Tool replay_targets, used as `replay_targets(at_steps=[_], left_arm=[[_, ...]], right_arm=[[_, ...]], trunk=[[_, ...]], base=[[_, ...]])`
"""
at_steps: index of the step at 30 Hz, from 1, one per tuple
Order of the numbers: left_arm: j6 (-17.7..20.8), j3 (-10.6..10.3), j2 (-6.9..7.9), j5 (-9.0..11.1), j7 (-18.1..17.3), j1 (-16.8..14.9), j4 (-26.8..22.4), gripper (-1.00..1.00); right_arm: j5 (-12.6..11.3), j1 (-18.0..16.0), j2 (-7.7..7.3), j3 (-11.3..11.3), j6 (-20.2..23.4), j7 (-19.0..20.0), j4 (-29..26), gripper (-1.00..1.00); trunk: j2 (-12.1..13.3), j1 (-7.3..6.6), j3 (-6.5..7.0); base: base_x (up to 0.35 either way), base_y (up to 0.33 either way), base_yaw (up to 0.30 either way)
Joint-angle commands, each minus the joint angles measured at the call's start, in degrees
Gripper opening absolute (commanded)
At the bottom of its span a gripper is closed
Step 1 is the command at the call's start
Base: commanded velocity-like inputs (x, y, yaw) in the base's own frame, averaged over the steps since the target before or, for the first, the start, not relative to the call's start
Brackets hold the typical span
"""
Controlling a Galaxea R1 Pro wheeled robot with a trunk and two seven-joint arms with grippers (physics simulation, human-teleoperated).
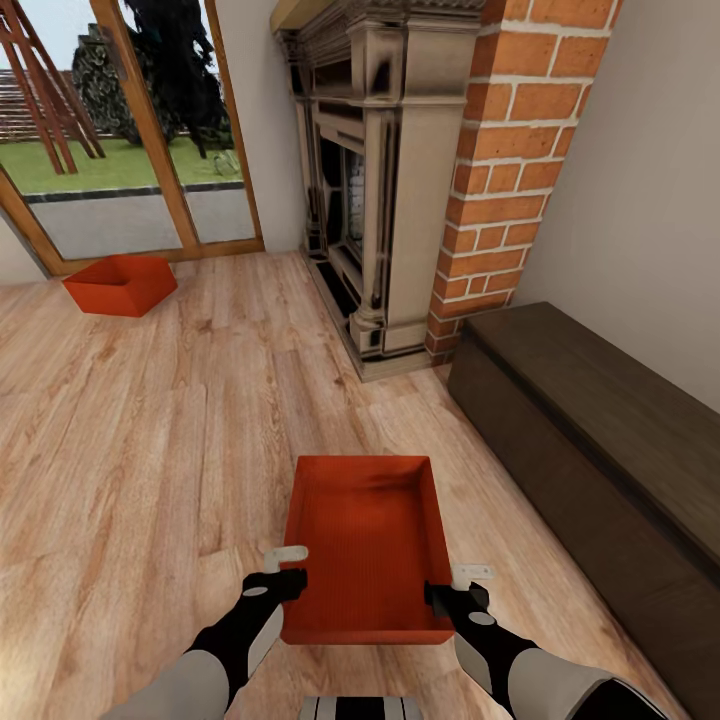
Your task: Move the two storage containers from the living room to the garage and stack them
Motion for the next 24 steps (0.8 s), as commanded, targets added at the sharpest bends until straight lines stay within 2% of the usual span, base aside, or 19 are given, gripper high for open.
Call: replay_targets(at_steps=[1,12,21,24], left_arm=[[0.33,0.13,-0.02,0.03,0.12,0.01,-0.17,1.0],[0.4,0.1,0.08,-0.55,0.12,0.01,-0.19,1.0],[0.53,0.11,0.0,-4.54,0.12,0.01,0.35,1.0],[0.53,0.11,0.0,-4.83,0.12,0.01,0.38,1.0]], right_arm=[[-0.49,-0.02,0.02,0.5,-0.15,-0.18,0.03,1.0],[-0.48,-0.02,0.02,0.53,-0.15,-0.18,0.03,1.0],[-0.48,-0.02,0.01,0.49,-0.15,-0.18,0.03,1.0],[-0.48,-0.02,0.02,0.48,-0.15,-0.18,0.03,1.0]], trunk=[[-0.01,-0.01,-0.04],[-0.01,-0.01,-0.04],[-0.01,-0.01,-0.04],[-0.01,-0.01,-0.04]], base=[[0.0,0.0,0.0],[0.0,0.0,0.0],[0.0,0.0,0.0],[0.0,0.0,0.0]])
